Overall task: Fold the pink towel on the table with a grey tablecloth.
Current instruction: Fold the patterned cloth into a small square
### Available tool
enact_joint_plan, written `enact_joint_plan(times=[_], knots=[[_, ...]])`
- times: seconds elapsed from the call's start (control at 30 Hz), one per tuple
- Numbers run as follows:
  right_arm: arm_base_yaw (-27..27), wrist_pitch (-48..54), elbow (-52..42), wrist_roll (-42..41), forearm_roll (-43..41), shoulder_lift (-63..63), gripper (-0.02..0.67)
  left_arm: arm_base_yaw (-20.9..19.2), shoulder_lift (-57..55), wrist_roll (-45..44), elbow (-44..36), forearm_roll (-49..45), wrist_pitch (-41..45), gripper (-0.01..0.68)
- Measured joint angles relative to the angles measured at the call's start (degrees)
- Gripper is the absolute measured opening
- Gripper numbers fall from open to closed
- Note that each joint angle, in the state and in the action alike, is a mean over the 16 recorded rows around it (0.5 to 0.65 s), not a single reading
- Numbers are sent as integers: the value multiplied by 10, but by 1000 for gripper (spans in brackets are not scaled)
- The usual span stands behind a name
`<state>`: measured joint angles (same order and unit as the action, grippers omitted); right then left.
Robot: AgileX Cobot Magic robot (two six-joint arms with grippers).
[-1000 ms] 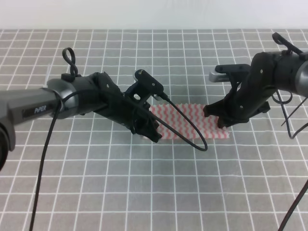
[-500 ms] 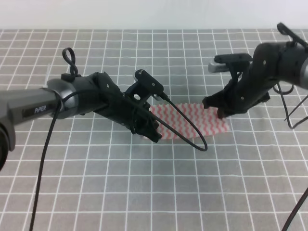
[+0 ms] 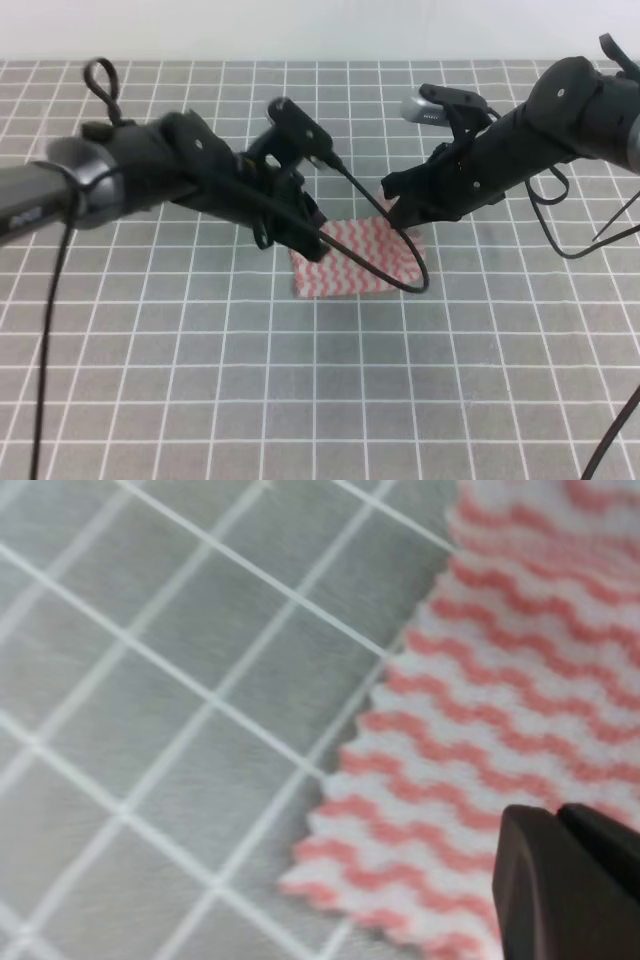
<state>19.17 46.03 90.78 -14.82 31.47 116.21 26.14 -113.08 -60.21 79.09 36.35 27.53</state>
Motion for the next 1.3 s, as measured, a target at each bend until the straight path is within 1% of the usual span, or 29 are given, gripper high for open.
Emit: enact_joint_plan(times=[0.2, 0.37, 0.57, 0.87, 1.3], knots=[[11, -1, 0, -54, 75, 0, -2, -27, 59, 8, 0, -1, -5, 0], [26, -13, 0, -62, 84, 1, -2, -51, 81, 15, 0, -2, 7, 0], [47, -35, 0, -64, 90, 7, -2, -69, 96, 22, 0, -2, 23, 0], [71, -58, 0, -64, 116, 30, -2, -75, 101, 21, 0, -1, 39, 0], [82, -69, 4, -84, 167, 50, -2, -75, 103, 21, 0, 1, 43, 0]])
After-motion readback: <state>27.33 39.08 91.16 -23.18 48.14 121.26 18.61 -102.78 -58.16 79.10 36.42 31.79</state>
